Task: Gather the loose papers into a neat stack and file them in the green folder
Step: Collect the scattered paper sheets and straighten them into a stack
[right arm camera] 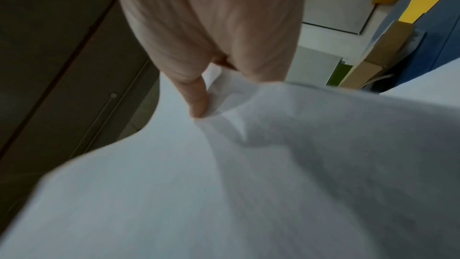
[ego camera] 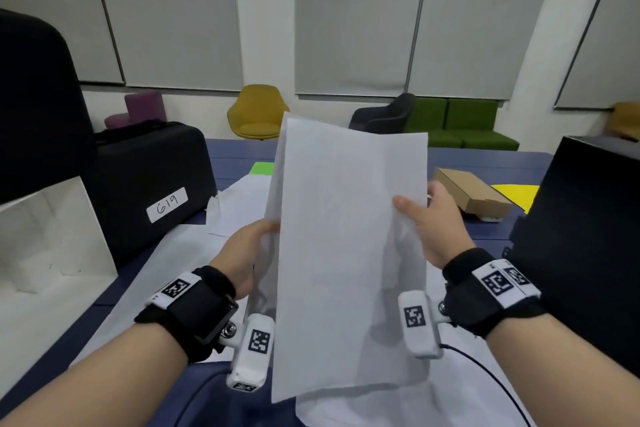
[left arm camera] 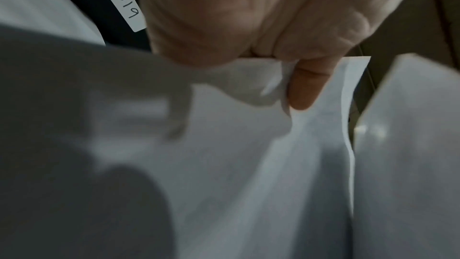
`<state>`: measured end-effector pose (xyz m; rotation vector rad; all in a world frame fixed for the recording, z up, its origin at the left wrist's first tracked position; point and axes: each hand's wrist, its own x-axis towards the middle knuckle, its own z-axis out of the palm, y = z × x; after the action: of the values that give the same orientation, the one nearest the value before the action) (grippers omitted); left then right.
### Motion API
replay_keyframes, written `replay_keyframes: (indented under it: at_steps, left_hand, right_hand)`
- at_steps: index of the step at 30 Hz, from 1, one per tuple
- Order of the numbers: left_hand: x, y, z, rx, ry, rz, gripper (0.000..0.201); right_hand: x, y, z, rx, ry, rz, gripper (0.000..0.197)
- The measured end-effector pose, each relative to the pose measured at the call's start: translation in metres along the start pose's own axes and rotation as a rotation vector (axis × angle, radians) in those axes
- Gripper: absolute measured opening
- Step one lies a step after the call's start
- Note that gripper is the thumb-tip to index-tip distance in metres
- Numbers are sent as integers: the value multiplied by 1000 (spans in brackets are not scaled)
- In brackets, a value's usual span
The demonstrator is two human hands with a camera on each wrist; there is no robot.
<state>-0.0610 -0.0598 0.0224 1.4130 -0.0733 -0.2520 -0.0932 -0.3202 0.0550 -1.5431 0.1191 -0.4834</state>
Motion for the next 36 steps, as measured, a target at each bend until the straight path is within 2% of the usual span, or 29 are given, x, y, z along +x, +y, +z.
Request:
replay_keyframes:
  at_steps: [3, 6, 9, 12, 15, 18, 21, 22, 24, 26, 30, 34, 36]
  left_hand:
    - [-8, 6, 0, -46, -154, -21, 53]
    - [-10, 6, 0, 91, -216, 31, 47]
    - [-7, 7, 5, 145, -140, 168, 38]
    - [-6, 20, 8, 136, -59, 339, 31]
    - [-8, 36, 9, 190, -10, 521, 35]
    - [-12, 47, 10, 191, 0, 604, 45]
    - [-12, 48, 6, 97, -28, 563, 68]
    - [-12, 46, 5, 65, -46, 526, 69]
    - [-12, 39, 4, 23, -91, 453, 63]
    - [-11, 31, 5, 9, -132, 406, 54]
    - [-6, 29, 9, 42, -102, 434, 54]
    - [1, 42, 8, 46, -57, 436, 67]
    - [4, 44, 7, 15, -53, 414, 66]
  right_hand:
    - [2, 3, 6, -1, 139, -3, 37]
    - [-1, -1, 12, 53, 154, -13, 44]
    - [-3, -15, 17, 33, 51, -65, 34]
    - [-5, -32, 19, 95, -60, -156, 36]
    - [-6, -51, 19, 188, -109, -244, 41]
    - [-6, -62, 17, 239, -179, -282, 47]
    - [-12, -59, 13, 213, -259, -190, 62]
    - [-14, -53, 12, 196, -292, -143, 65]
    - [-19, -38, 10, 161, -343, -58, 63]
    - [-23, -24, 11, 151, -349, -10, 50]
    - [-23, -16, 14, 141, -337, -25, 37]
    - [-18, -28, 11, 154, -345, -40, 47]
    - [-17, -31, 10, 158, -352, -41, 48]
